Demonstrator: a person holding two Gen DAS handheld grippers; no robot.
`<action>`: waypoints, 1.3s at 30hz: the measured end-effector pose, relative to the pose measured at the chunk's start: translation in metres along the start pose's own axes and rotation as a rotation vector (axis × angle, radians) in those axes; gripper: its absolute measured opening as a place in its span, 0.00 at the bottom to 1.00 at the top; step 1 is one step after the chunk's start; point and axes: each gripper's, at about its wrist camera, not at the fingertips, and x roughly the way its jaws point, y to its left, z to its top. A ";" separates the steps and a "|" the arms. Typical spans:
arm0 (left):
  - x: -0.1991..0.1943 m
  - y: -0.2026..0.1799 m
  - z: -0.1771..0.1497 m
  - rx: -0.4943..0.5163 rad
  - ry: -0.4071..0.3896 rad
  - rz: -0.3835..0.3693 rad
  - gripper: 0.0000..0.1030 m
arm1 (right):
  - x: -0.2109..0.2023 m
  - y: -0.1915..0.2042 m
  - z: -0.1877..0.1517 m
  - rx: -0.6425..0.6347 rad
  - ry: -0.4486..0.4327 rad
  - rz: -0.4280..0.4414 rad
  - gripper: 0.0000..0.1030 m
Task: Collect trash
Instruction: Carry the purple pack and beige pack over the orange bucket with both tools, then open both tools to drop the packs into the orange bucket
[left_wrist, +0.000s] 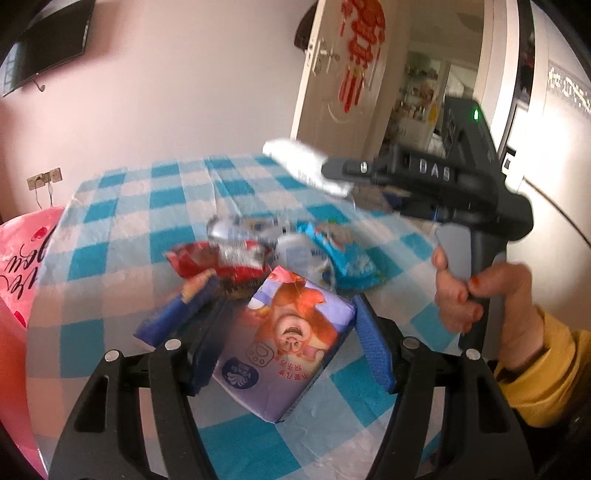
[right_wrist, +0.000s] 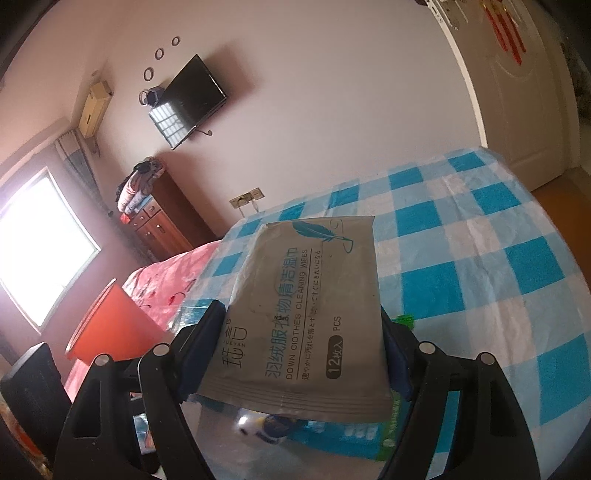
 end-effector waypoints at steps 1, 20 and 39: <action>-0.006 0.002 0.003 -0.009 -0.017 -0.002 0.65 | 0.000 0.003 0.000 0.005 0.004 0.011 0.75; -0.142 0.104 0.026 -0.198 -0.291 0.315 0.65 | 0.035 0.162 0.033 -0.146 0.133 0.274 0.74; -0.225 0.230 -0.006 -0.521 -0.379 0.680 0.67 | 0.150 0.354 0.007 -0.386 0.319 0.456 0.81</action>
